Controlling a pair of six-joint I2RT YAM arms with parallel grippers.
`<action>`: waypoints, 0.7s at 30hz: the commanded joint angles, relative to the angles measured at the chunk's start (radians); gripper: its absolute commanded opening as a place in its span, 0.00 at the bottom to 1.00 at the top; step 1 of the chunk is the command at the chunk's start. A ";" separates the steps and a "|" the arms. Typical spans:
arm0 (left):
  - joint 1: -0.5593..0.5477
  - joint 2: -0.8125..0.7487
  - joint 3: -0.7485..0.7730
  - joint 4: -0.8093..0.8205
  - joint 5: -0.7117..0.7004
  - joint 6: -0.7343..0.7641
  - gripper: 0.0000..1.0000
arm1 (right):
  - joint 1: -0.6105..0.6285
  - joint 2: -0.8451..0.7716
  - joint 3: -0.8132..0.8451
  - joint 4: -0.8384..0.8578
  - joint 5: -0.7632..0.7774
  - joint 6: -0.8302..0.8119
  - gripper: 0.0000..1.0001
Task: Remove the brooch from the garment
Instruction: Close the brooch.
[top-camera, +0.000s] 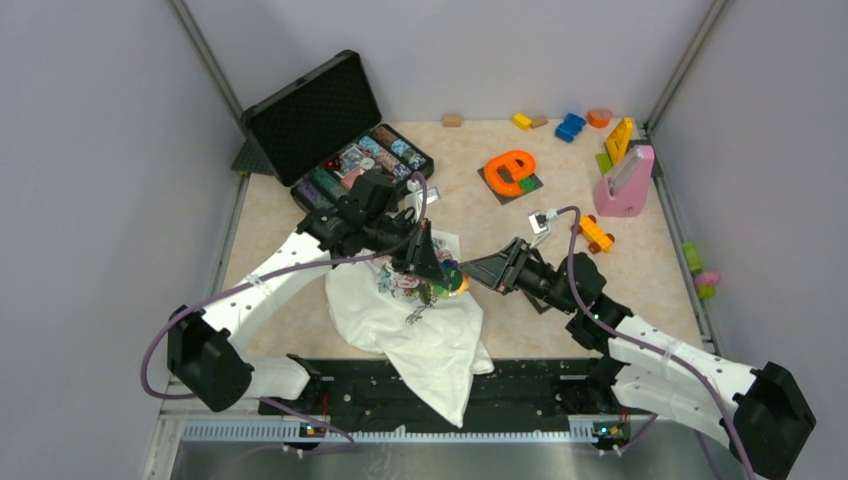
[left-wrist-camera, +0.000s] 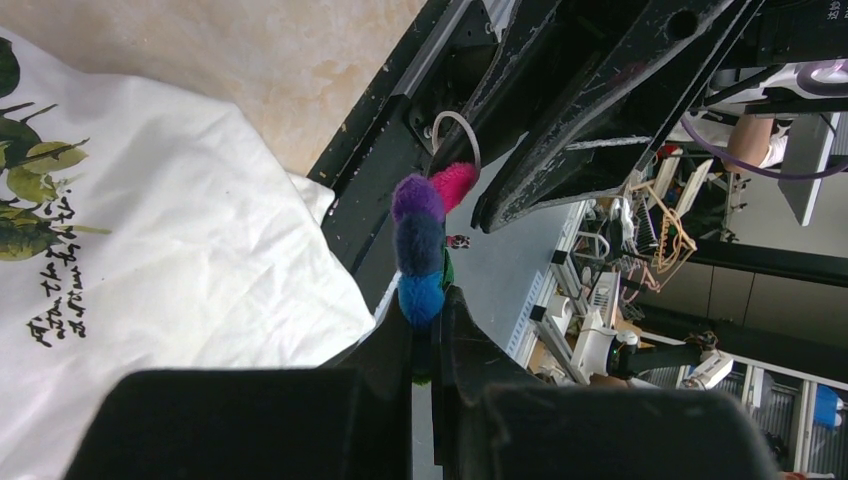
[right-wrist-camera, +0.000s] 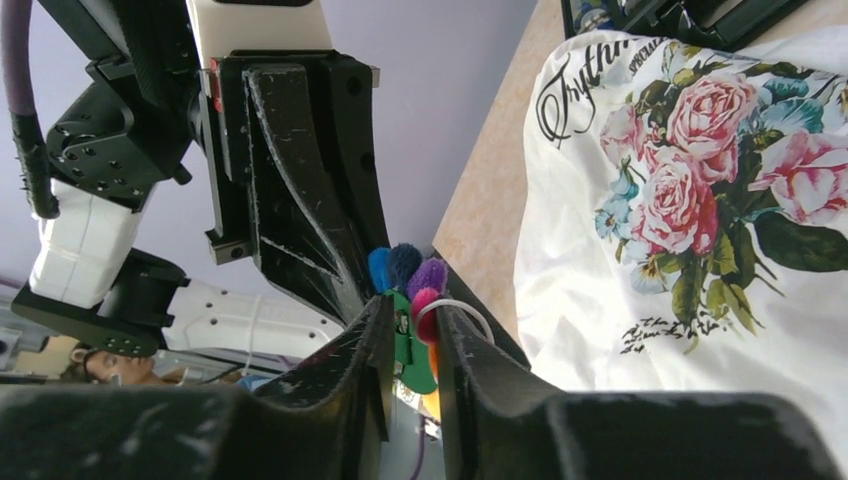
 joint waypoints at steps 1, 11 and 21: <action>0.003 -0.030 0.001 0.032 0.012 -0.001 0.00 | 0.010 -0.025 0.008 0.025 0.018 -0.009 0.19; 0.003 -0.037 -0.003 0.035 0.015 -0.006 0.00 | 0.010 -0.010 0.033 0.034 -0.012 -0.016 0.47; 0.004 -0.042 -0.002 0.033 0.013 -0.007 0.00 | 0.016 0.034 0.053 0.049 -0.037 -0.019 0.41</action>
